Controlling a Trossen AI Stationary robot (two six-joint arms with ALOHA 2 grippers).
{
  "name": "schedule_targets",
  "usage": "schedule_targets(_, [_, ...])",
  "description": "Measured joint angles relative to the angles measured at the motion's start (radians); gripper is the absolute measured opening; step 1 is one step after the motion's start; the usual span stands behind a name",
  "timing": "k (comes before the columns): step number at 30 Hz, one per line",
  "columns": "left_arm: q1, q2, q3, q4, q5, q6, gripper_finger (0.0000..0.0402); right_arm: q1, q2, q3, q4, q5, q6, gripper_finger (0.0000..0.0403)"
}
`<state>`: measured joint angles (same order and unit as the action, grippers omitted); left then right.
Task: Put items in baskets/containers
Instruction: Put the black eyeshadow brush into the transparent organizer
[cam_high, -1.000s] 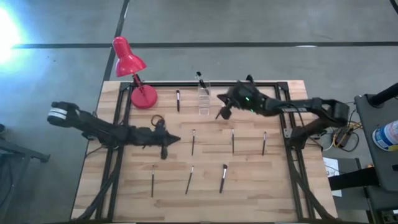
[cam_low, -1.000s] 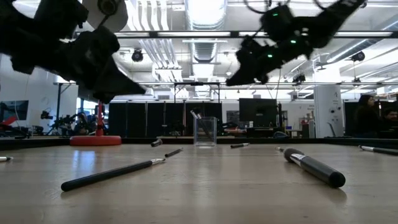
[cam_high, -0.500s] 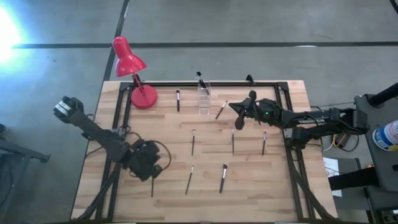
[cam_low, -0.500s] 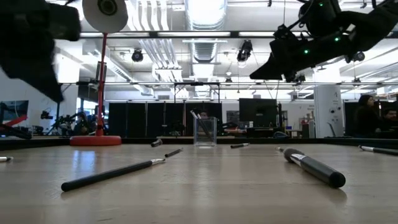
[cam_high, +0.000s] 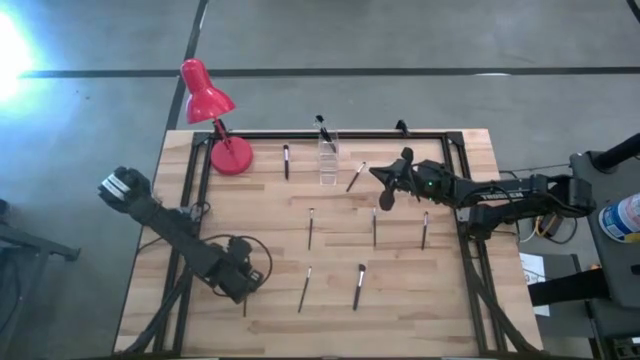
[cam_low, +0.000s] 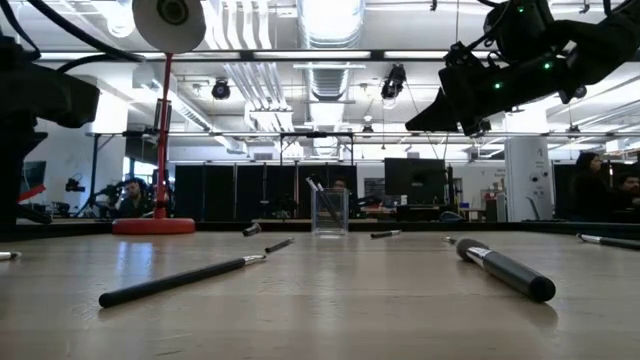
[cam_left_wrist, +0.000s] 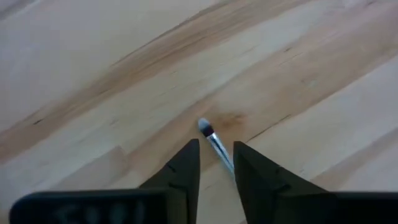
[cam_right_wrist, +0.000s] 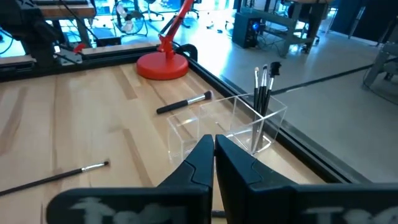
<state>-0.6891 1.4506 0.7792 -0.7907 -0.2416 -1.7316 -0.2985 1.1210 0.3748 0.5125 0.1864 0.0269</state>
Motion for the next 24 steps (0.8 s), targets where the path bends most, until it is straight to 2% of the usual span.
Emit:
schedule_targets(6, [0.0,-0.003,-0.017,0.025,-0.013,-0.032,0.0096,0.0,0.0,0.002,0.0,0.0,0.0,0.0011])
schedule_targets(17, [-0.003,-0.007,-0.141,0.179,0.006,-0.05,0.0096,0.0,0.0,0.002,0.0,-0.001,0.0,0.0011])
schedule_targets(20, [-0.009,-0.006,-0.144,0.176,0.006,-0.037,0.0085,0.0,0.0,0.002,0.0,-0.001,0.0,0.0011])
schedule_targets(24, [-0.012,-0.006,-0.145,0.17,0.009,-0.003,0.0049,0.0,0.0,0.002,0.001,-0.001,0.0,0.0011])
